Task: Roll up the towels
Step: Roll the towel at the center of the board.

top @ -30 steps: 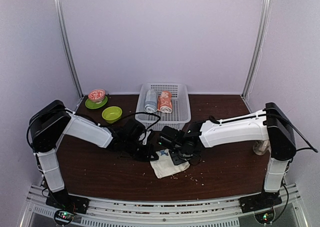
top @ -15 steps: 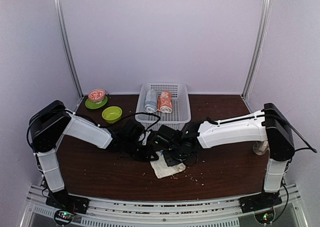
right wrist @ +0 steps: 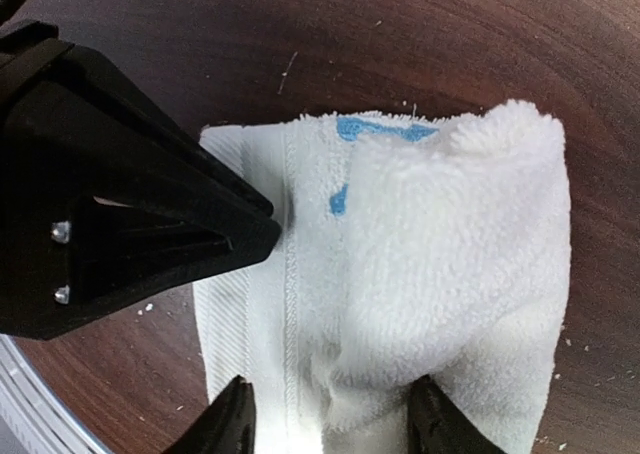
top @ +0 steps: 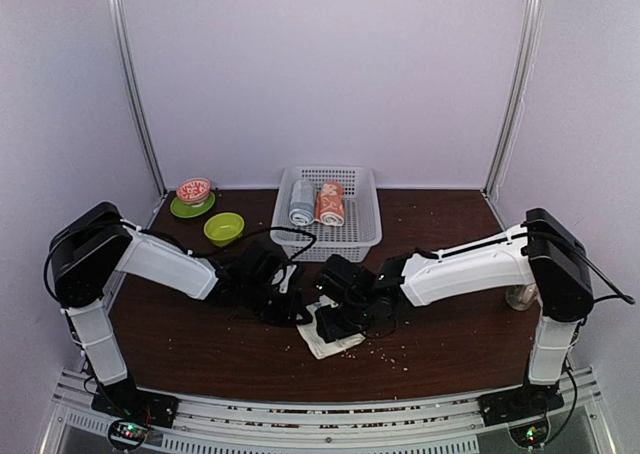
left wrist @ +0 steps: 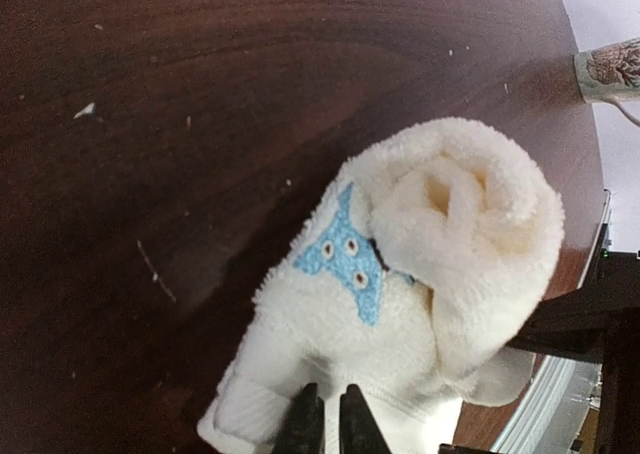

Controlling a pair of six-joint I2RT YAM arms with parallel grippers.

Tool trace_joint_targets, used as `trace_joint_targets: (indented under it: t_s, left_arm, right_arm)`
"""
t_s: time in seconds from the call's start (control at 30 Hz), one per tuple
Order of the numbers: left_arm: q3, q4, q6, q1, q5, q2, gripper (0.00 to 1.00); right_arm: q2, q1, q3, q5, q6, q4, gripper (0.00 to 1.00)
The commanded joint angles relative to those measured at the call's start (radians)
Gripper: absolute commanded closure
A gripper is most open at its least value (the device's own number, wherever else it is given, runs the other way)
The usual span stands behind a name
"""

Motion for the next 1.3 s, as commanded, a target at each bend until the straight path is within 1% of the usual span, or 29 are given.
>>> trace_joint_targets:
  t_s: [0.0,0.13,0.23,0.4,0.57,0.9,1.13,1.27]
  left_arm:
    - [-0.016,-0.092,0.036,0.009,-0.012,-0.095,0.91]
    - [0.004,-0.103,0.045,0.011,0.000,-0.143,0.91]
    - [0.023,-0.059,0.035,0.011,0.023,-0.147,0.91]
    - [0.068,0.039,-0.005,0.011,0.090,-0.079,0.91]
    - [0.089,0.115,-0.036,0.011,0.115,-0.036,0.91]
    - [0.160,0.091,-0.048,0.014,0.104,0.107,0.92]
    - [0.126,0.089,-0.062,0.025,0.088,0.151,0.93]
    - [0.098,0.105,-0.065,0.025,0.090,0.144,0.93]
  right_arm:
    - [-0.049,-0.012,-0.089,-0.102,-0.045,0.119,0.43]
    - [-0.075,-0.028,-0.153,-0.146,-0.059,0.199,0.38]
    - [-0.080,-0.038,-0.190,-0.179,-0.065,0.257,0.36]
    - [-0.081,-0.043,-0.222,-0.203,-0.065,0.301,0.33]
    - [-0.078,-0.046,-0.234,-0.211,-0.063,0.317,0.30]
    - [-0.087,-0.046,-0.233,-0.226,-0.074,0.313,0.25]
    - [-0.176,-0.046,-0.225,-0.210,-0.116,0.209,0.23]
    - [-0.252,-0.057,-0.248,-0.184,-0.101,0.188,0.23]
